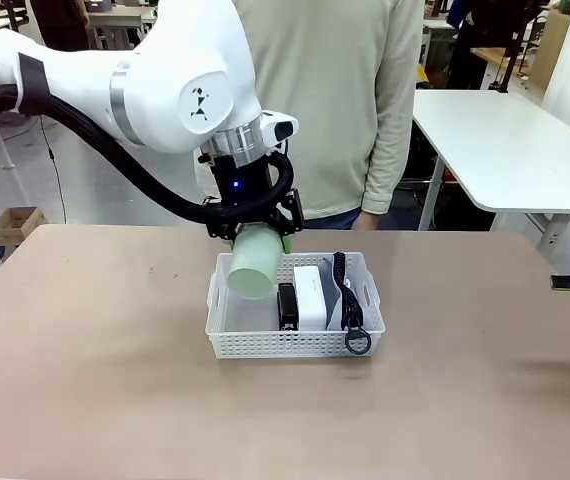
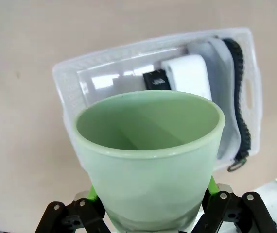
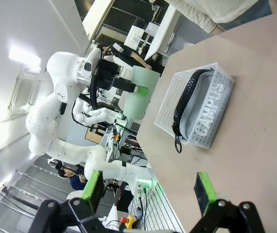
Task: Efficiently arrange items inside the basket to fit them all.
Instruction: Pick up the Reusable plastic cup and place it inside the Organizing basket.
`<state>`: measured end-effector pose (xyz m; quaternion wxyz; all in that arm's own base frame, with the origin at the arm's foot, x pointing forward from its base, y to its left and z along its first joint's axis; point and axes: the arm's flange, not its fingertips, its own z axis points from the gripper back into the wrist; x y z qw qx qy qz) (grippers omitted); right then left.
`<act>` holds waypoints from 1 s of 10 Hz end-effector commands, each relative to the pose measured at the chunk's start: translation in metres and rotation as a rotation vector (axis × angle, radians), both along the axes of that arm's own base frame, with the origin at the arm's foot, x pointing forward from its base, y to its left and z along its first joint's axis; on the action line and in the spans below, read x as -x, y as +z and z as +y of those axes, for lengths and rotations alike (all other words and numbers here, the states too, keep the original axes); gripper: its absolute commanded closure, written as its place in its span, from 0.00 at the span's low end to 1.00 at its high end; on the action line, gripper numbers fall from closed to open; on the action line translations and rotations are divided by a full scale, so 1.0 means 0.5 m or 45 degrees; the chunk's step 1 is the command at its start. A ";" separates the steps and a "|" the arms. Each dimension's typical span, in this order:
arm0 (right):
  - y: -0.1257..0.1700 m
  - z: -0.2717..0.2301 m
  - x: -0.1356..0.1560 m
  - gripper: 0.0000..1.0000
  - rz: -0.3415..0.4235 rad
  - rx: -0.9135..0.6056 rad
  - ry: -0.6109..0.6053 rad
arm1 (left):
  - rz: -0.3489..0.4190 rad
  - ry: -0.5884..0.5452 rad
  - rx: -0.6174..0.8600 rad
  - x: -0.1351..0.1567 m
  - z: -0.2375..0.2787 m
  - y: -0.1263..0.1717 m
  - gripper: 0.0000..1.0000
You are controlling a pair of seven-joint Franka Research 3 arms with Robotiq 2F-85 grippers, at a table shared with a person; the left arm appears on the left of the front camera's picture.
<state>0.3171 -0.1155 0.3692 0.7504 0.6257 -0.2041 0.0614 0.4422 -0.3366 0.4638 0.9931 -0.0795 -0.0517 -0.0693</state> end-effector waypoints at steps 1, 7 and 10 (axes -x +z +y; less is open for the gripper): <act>-0.001 0.000 0.010 0.00 -0.021 0.004 0.019 | -0.113 0.103 -0.038 0.006 0.007 -0.029 0.13; -0.001 0.000 0.010 0.00 -0.021 0.004 0.019 | -0.227 0.200 -0.091 -0.018 0.021 -0.129 0.13; -0.001 0.000 0.010 0.00 -0.021 0.004 0.019 | -0.253 0.202 -0.095 -0.030 0.018 -0.160 0.13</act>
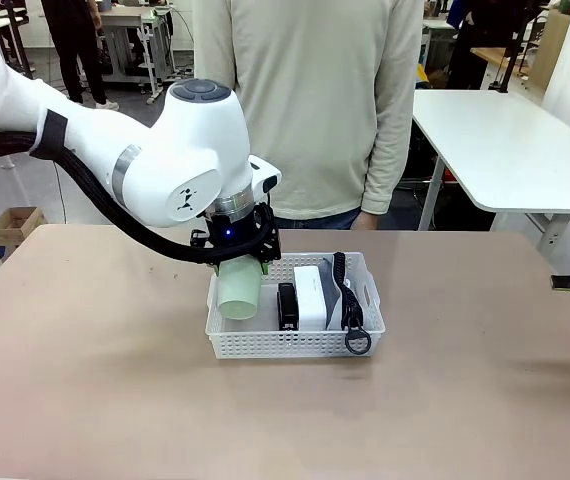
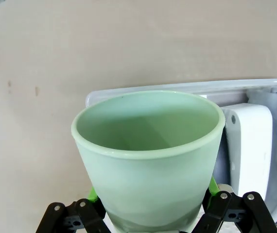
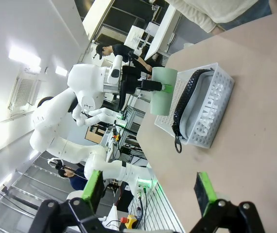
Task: Efficiently arrange items inside the basket to fit them all.
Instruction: Pick up the Reusable plastic cup and place it inside the Organizing basket.
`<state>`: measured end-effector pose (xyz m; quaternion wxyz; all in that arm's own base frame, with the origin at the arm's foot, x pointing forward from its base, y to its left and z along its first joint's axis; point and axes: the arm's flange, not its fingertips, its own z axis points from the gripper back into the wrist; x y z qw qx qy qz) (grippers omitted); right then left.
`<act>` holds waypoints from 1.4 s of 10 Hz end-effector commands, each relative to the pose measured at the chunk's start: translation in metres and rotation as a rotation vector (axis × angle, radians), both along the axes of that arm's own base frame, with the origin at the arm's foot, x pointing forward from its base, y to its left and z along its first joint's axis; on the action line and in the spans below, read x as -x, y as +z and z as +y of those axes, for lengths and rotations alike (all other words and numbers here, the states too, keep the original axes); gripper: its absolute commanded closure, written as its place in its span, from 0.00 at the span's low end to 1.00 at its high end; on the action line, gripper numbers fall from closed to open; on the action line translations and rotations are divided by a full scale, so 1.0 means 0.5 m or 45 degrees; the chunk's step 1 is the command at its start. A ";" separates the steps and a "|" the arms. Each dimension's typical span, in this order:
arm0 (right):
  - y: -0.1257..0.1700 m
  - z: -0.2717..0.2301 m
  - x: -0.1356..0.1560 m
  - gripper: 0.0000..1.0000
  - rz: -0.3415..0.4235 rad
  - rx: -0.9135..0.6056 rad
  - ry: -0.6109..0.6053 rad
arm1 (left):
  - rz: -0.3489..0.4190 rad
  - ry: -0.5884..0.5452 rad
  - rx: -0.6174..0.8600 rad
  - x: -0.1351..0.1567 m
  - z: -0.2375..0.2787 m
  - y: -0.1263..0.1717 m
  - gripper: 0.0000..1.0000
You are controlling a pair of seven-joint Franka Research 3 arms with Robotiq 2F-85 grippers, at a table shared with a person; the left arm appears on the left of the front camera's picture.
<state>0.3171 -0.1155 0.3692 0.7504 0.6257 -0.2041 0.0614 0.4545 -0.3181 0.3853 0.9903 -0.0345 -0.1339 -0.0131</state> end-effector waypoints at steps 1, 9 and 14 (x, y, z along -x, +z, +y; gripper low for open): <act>-0.001 0.000 0.010 0.00 -0.021 0.004 0.019 | -0.018 0.025 -0.006 -0.007 -0.026 -0.011 0.13; -0.001 0.000 0.010 0.00 -0.021 0.004 0.019 | 0.065 0.017 -0.037 -0.010 -0.043 -0.045 0.13; -0.001 0.000 0.010 0.00 -0.021 0.004 0.019 | 0.061 0.050 -0.049 -0.020 -0.041 -0.055 0.13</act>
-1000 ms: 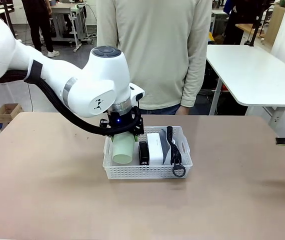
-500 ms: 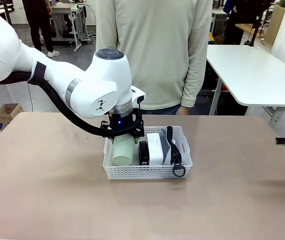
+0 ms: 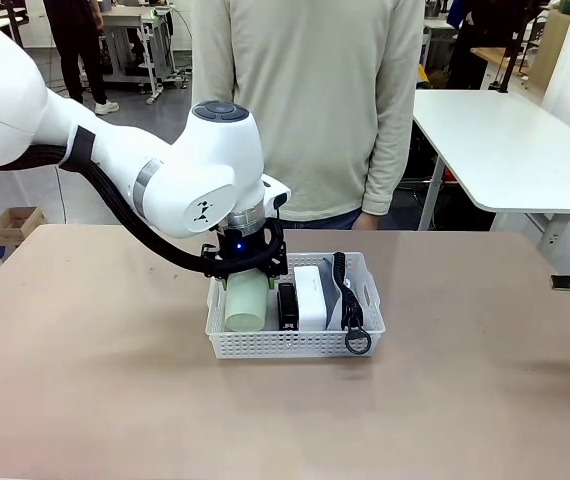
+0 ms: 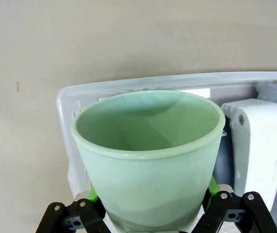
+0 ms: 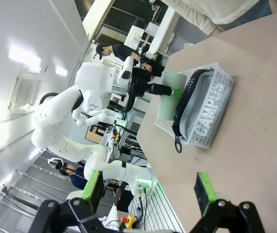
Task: Efficiently arrange items inside the basket to fit them all.
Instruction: Pick up the Reusable plastic cup and place it inside the Organizing basket.
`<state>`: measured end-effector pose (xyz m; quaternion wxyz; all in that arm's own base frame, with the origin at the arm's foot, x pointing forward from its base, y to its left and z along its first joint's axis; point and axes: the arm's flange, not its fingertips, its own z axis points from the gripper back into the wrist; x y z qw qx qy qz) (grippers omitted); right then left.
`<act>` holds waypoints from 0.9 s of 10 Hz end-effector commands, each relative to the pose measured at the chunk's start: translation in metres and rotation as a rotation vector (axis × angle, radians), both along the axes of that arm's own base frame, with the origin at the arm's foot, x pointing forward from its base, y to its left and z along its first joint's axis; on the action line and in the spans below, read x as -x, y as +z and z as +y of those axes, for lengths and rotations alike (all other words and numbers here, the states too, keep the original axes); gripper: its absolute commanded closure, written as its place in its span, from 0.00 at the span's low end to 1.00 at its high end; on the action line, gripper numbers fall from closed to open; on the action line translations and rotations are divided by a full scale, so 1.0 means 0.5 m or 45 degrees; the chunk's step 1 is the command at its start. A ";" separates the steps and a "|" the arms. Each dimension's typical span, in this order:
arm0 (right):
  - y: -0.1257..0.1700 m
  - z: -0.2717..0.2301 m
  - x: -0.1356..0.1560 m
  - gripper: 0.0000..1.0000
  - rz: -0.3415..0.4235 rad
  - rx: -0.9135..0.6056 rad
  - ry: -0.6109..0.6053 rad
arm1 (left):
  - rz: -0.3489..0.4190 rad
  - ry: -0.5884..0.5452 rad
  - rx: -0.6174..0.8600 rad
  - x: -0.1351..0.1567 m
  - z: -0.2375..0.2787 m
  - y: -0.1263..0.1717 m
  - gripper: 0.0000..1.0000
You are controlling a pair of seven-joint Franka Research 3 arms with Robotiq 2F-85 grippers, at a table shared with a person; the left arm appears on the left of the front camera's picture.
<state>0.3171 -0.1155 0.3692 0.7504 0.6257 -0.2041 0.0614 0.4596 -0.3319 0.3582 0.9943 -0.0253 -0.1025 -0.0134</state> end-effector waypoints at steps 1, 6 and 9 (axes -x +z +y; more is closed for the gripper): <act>-0.001 0.000 0.010 0.00 -0.021 0.004 0.019 | 0.011 0.049 -0.036 -0.016 -0.013 -0.009 0.13; -0.001 0.000 0.010 0.00 -0.021 0.004 0.019 | 0.045 0.032 -0.081 -0.021 -0.026 -0.027 0.13; -0.001 0.000 0.010 0.00 -0.021 0.004 0.019 | 0.043 0.034 -0.089 -0.022 -0.024 -0.026 0.00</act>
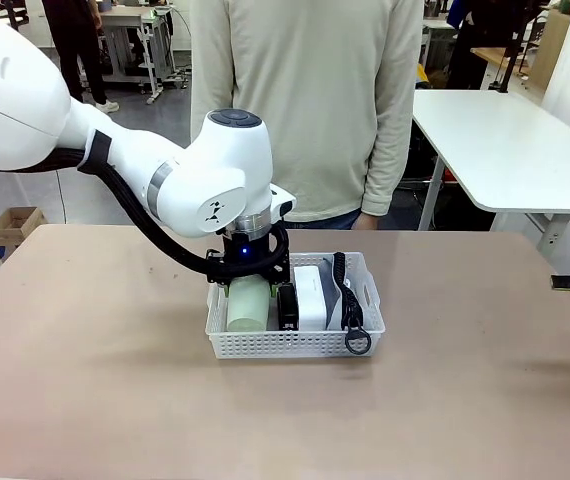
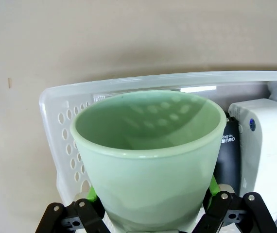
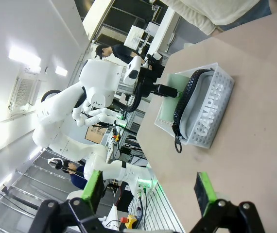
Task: Efficiently arrange items inside the basket to fit them all.
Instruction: Pick up the Reusable plastic cup and place it inside the Organizing basket.
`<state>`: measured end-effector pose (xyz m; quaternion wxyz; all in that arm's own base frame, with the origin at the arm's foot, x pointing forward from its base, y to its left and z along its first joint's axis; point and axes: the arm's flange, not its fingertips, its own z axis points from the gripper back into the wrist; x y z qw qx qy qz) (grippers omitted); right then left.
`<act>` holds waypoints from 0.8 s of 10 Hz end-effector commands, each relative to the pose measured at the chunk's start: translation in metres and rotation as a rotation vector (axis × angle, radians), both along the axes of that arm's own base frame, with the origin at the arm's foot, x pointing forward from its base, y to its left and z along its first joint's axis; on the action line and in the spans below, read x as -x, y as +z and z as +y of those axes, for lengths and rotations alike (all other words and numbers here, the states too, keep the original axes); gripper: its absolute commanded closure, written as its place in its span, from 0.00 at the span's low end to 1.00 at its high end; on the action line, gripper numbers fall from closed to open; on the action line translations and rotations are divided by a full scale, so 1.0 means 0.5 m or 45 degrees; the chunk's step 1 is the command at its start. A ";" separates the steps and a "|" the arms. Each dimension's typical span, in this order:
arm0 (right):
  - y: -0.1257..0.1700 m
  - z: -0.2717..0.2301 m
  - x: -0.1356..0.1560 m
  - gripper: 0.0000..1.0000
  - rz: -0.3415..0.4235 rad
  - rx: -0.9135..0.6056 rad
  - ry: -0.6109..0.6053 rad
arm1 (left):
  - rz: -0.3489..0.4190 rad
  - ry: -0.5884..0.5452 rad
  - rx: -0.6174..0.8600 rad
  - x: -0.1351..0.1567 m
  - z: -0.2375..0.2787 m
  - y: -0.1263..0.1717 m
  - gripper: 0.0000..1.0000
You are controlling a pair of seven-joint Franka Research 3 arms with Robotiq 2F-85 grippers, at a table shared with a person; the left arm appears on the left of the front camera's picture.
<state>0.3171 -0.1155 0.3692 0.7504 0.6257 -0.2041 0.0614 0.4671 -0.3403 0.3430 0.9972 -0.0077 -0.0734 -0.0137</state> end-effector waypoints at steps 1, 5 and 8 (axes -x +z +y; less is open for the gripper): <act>-0.001 0.000 0.010 0.00 -0.021 0.004 0.019 | -0.027 0.035 -0.042 -0.007 -0.006 0.005 0.00; -0.001 0.000 0.010 0.00 -0.021 0.004 0.019 | -0.042 0.029 -0.029 -0.006 -0.006 0.011 0.00; -0.001 0.000 0.010 0.00 -0.021 0.004 0.019 | -0.077 0.001 0.028 0.010 -0.002 0.048 0.00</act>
